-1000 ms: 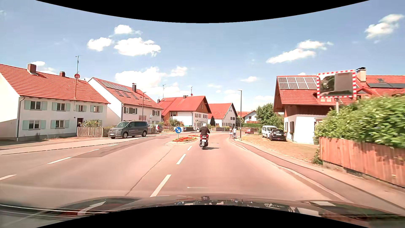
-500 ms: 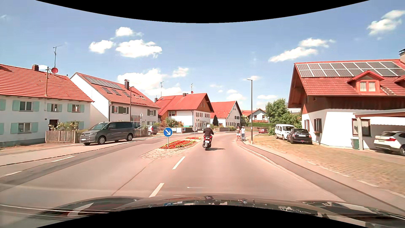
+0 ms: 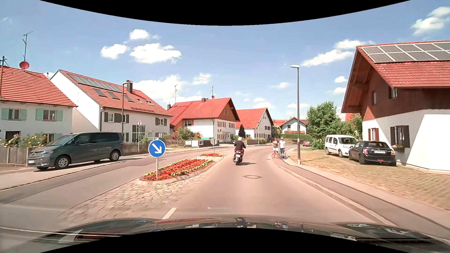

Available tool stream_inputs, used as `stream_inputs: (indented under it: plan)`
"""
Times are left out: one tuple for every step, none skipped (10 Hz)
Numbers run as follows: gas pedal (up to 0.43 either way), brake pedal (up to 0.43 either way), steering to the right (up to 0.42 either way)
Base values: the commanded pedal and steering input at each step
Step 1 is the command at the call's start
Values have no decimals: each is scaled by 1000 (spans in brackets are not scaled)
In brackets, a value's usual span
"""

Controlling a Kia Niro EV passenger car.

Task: Follow the waypoints while adhering to traffic rules and regulations

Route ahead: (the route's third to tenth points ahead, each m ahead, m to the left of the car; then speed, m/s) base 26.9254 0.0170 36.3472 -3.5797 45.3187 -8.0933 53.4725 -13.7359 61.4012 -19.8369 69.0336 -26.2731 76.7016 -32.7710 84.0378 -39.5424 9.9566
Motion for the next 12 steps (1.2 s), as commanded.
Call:
stream_inputs:
  plan:
    - [138, 12, -4]
    - [138, 12, -3]
    - [138, 12, -2]
    - [138, 12, 0]
    - [138, 12, 3]
    - [138, 12, 6]
    - [138, 12, 11]
    - [138, 12, 16]
    - [138, 12, 21]
    - [138, 12, 27]
    - [138, 12, 33]
    - [138, 12, 44]
